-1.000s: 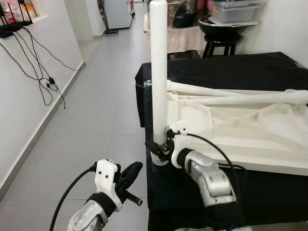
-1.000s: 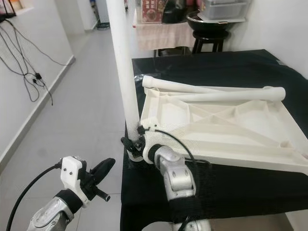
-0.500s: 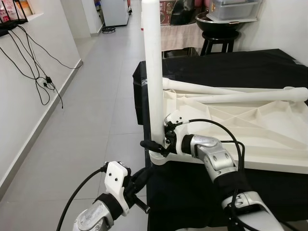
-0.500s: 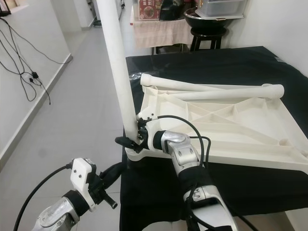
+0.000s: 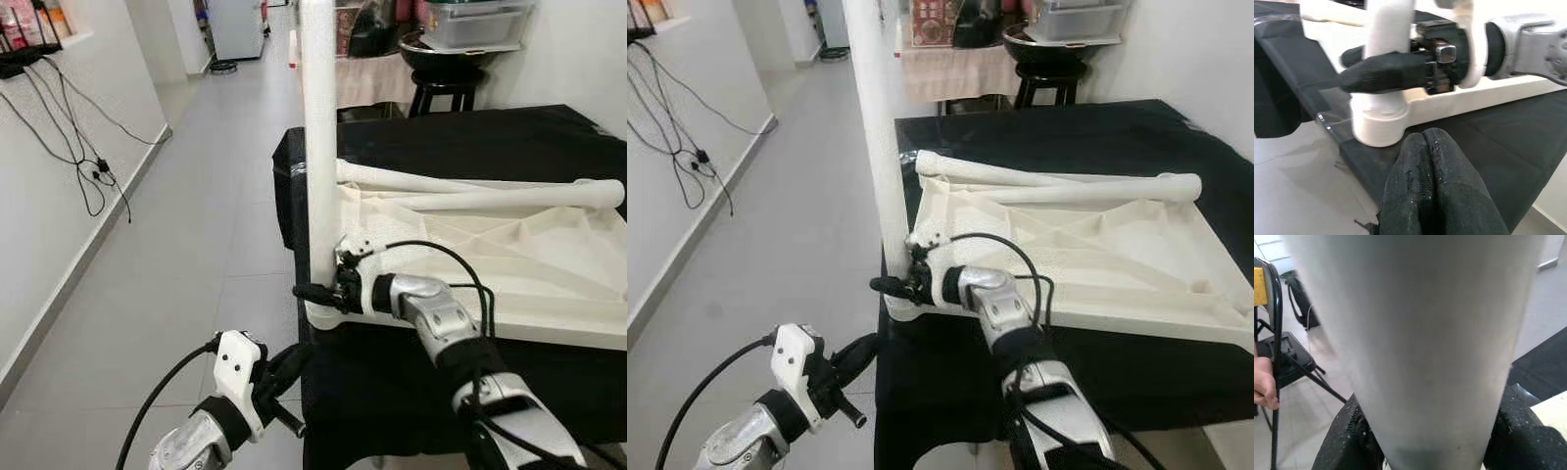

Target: Building children table

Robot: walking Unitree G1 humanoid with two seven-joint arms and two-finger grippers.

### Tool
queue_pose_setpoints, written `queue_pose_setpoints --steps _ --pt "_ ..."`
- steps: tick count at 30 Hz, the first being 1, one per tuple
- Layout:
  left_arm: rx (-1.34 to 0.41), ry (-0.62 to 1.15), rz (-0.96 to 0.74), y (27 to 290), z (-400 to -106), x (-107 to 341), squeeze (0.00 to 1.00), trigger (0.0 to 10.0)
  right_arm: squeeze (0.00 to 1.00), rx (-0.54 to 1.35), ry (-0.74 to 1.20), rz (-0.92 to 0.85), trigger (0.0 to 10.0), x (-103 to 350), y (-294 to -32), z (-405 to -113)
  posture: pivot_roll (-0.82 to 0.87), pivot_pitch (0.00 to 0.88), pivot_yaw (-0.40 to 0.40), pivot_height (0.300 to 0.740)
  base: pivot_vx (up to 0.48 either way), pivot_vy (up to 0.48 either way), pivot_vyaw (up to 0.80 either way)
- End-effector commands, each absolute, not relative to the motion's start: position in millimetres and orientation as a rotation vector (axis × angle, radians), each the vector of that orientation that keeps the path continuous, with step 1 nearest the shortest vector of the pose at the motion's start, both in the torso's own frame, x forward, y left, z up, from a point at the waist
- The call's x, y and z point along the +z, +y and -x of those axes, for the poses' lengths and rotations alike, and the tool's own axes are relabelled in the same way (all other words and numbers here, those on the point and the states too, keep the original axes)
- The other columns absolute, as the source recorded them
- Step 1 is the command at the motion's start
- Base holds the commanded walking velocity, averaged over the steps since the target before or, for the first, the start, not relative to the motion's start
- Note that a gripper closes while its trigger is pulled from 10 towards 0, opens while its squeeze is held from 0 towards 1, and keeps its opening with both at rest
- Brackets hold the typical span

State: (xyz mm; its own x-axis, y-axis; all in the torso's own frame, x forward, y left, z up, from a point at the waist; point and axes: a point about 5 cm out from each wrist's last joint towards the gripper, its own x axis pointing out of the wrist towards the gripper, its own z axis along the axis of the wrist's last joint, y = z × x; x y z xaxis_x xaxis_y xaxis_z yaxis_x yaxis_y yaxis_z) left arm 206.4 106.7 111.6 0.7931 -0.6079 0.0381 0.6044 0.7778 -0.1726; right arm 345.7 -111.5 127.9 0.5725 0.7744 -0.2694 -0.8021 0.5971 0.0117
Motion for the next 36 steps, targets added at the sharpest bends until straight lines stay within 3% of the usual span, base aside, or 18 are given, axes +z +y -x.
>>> queue_pose_setpoints --steps 1,2,4,5,6,7,8,11,22,23,24,31,32,36 --pt "-0.655 0.011 0.188 108 -205 113 0.00 10.0 0.00 0.722 0.357 0.101 0.0 111 -126 -345 0.02 0.038 0.021 0.740 0.000 0.000 0.00" --pt "-0.654 0.012 0.187 109 -204 113 0.00 10.0 0.00 0.515 0.377 0.132 0.0 107 -137 -348 0.02 0.041 0.020 0.740 0.000 0.000 0.00" --pt "-0.654 0.012 0.187 109 -204 113 0.00 10.0 0.00 0.515 0.377 0.132 0.0 107 -137 -348 0.02 0.041 0.020 0.740 0.000 0.000 0.00" --pt "-0.653 0.012 0.188 110 -203 113 0.00 10.0 0.08 0.316 0.453 0.119 0.0 95 -151 -327 0.01 0.050 0.018 0.740 0.000 0.000 0.00" --pt "-0.653 0.012 0.188 110 -203 113 0.00 10.0 0.08 0.316 0.453 0.119 0.0 95 -151 -327 0.01 0.050 0.018 0.740 0.000 0.000 0.00" --pt "-0.653 0.014 0.188 112 -203 113 0.00 10.0 0.49 0.246 0.507 0.158 0.0 87 -160 -301 0.00 0.056 0.026 0.740 0.000 0.000 0.00" --pt "-0.653 0.016 0.190 113 -203 113 0.00 10.0 0.47 0.202 0.511 0.183 0.0 92 -175 -292 -0.02 0.046 0.030 0.740 0.000 0.000 0.00" --pt "-0.659 0.021 0.196 115 -204 112 0.00 10.0 0.47 0.175 0.510 0.205 0.0 97 -187 -290 -0.01 0.043 0.032 0.740 0.000 0.000 0.00" --pt "-0.651 0.021 0.187 117 -205 112 0.00 10.0 0.40 0.185 0.511 0.193 0.0 95 -175 -286 -0.02 0.047 0.039 0.740 0.000 0.000 0.00" --pt "-0.652 0.023 0.190 117 -206 112 0.00 10.0 0.00 0.196 0.494 0.186 0.0 101 -169 -288 -0.02 0.046 0.040 0.740 0.000 0.000 0.00" --pt "-0.652 0.026 0.196 117 -206 112 0.00 10.0 0.00 0.215 0.489 0.217 10.0 104 -164 -290 -0.02 0.046 0.040 0.740 0.000 0.000 0.00" --pt "-0.645 0.037 0.214 119 -208 112 0.00 10.0 0.00 0.221 0.451 0.219 10.0 112 -156 -292 -0.03 0.043 0.041 0.740 0.000 0.000 0.00" --pt "-0.639 0.042 0.219 119 -209 113 0.00 10.0 1.00 0.193 0.425 0.211 10.0 115 -159 -296 -0.03 0.041 0.039 0.740 0.000 0.000 0.00" --pt "-0.572 0.026 0.218 126 -216 116 0.00 10.0 1.00 0.127 0.409 0.194 10.0 115 -174 -302 -0.04 0.037 0.031 0.740 0.000 0.000 0.00"
